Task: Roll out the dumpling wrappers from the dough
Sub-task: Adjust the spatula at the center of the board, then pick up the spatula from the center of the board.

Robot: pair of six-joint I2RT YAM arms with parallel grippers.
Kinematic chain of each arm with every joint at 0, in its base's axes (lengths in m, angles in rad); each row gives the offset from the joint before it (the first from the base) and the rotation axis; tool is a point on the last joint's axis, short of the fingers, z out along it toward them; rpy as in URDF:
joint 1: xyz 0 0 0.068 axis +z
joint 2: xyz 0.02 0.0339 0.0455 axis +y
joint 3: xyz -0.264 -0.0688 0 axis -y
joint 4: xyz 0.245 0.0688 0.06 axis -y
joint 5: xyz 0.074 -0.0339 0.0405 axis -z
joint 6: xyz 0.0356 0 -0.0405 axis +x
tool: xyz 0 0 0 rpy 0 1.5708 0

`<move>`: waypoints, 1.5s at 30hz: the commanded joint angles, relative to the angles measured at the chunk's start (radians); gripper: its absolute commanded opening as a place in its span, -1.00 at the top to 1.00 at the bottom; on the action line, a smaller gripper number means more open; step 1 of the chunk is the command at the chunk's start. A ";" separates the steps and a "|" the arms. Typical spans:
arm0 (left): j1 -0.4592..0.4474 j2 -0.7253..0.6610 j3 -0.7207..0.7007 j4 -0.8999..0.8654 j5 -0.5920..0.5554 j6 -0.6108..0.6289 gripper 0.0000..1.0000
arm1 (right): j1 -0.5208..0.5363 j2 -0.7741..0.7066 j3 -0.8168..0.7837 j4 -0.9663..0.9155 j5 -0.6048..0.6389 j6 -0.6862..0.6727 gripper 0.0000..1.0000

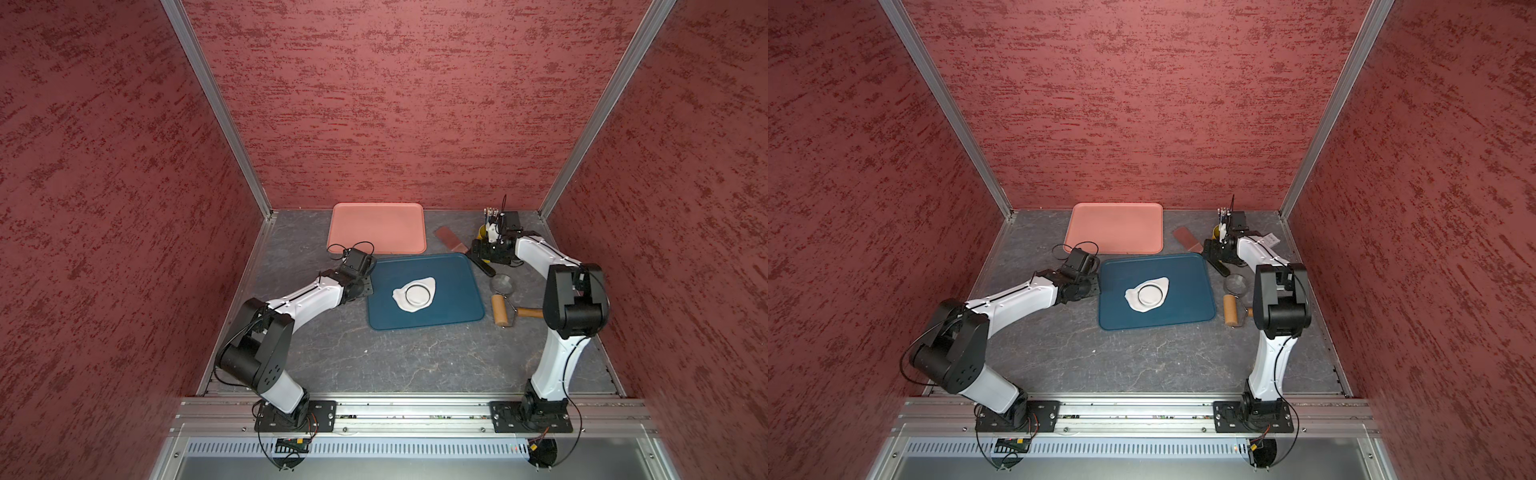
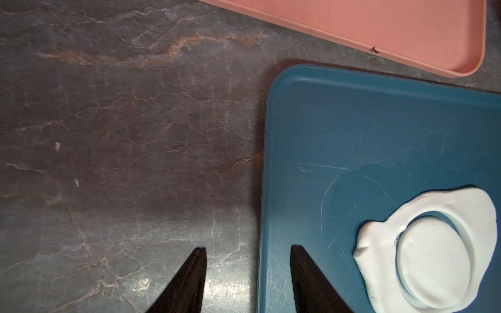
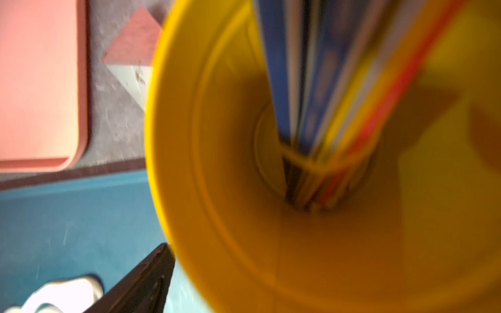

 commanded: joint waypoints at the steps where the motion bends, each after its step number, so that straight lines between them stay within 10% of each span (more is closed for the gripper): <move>1: 0.007 -0.021 -0.012 0.026 0.009 -0.007 -0.06 | -0.006 0.046 0.096 0.087 -0.043 0.004 -0.86; 45: 0.008 -0.106 -0.064 0.093 0.002 -0.102 -0.02 | 0.083 0.141 0.083 -0.199 0.203 -0.086 -0.50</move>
